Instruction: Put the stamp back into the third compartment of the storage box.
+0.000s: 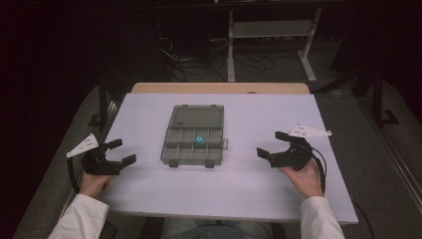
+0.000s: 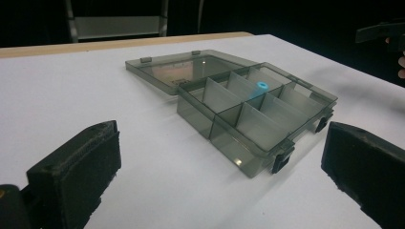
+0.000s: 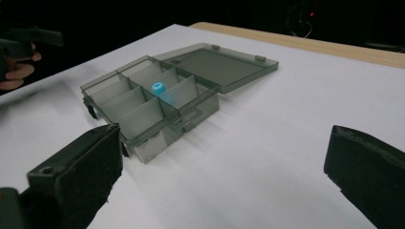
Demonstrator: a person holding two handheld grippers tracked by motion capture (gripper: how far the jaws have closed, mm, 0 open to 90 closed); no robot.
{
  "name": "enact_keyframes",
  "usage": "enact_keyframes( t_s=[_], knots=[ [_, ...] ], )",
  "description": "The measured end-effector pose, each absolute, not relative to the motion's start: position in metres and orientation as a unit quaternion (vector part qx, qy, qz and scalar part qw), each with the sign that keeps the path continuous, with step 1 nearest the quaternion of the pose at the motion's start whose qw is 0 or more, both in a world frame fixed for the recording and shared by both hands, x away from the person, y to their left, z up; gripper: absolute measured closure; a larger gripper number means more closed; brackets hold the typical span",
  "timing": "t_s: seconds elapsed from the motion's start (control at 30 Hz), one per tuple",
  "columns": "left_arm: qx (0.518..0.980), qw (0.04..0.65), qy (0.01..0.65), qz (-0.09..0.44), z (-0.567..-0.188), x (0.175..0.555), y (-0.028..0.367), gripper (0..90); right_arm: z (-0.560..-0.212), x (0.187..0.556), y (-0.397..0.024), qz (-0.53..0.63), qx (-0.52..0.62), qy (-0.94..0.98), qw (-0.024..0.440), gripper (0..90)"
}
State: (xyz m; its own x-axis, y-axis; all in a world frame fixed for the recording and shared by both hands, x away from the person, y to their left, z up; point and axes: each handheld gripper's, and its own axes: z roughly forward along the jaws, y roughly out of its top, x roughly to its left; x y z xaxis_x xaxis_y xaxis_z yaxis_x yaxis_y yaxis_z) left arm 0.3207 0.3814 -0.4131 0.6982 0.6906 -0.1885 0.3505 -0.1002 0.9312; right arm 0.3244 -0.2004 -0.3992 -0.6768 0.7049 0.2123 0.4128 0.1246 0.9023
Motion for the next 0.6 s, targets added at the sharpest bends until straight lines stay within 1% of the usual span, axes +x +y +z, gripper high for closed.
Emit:
enact_keyframes(
  t_s=[0.33,0.6],
  knots=[
    [0.726,0.567,0.359,0.151,-0.413,0.321,0.383,0.0,-0.409,0.308,-0.220,0.548,0.389,0.723,0.159,0.0],
    [0.723,0.570,0.359,0.152,-0.412,0.321,0.383,0.0,-0.413,0.298,-0.227,0.546,0.393,0.718,0.176,0.0]
  ],
)
